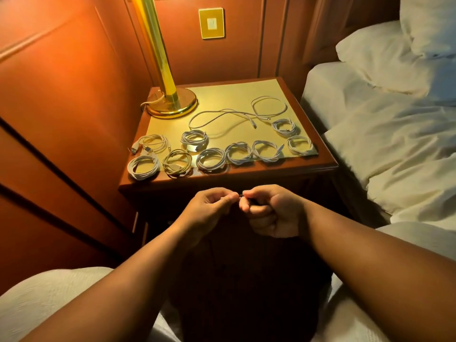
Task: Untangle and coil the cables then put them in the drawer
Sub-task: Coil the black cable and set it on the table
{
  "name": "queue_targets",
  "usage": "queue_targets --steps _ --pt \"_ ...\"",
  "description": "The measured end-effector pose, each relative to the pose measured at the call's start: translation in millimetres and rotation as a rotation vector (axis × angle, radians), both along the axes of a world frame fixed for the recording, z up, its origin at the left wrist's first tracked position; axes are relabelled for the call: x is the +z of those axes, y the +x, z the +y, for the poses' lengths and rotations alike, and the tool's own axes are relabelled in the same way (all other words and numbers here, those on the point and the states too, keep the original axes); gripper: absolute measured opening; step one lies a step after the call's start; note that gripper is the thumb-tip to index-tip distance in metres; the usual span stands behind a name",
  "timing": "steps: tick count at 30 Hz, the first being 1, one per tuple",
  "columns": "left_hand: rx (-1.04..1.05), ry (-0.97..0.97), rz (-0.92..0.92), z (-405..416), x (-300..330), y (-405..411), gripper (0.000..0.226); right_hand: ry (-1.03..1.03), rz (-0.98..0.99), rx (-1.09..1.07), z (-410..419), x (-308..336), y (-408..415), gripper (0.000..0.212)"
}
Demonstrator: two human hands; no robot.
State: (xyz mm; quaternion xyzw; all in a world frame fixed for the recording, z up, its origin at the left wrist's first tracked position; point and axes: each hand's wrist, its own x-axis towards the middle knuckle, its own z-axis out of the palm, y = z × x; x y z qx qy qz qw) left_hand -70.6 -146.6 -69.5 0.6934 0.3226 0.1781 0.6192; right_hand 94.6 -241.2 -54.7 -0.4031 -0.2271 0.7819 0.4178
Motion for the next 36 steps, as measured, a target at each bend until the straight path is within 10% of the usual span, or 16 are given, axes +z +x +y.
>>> queue_targets --steps 10,14,18,23,27,32,36 --pt "0.059 -0.331 0.046 -22.6 -4.0 15.0 0.028 0.243 0.177 -0.538 19.2 -8.4 -19.2 0.042" --pt "-0.064 -0.325 0.131 -23.5 -4.0 10.1 0.025 0.408 -0.469 -0.514 20.5 -9.7 -19.5 0.034" --pt "-0.175 0.179 0.374 -18.7 -3.1 8.7 0.016 0.559 -1.271 -0.243 16.4 -14.1 -18.0 0.028" --pt "-0.226 0.697 0.522 -8.4 2.0 -1.1 0.014 0.404 -1.611 0.043 13.0 -17.6 -25.7 0.026" --pt "-0.082 0.858 0.472 -0.5 4.4 -7.6 0.019 0.255 -1.426 0.129 13.3 -10.3 -25.6 0.039" --pt "-0.193 0.538 0.211 6.7 -1.4 -8.1 0.023 -0.001 -0.556 -0.125 4.5 0.0 -23.6 0.041" --pt "-0.201 0.388 0.116 -5.6 0.3 -3.7 0.021 0.022 -0.348 -0.017 -1.1 -1.2 -15.6 0.048"
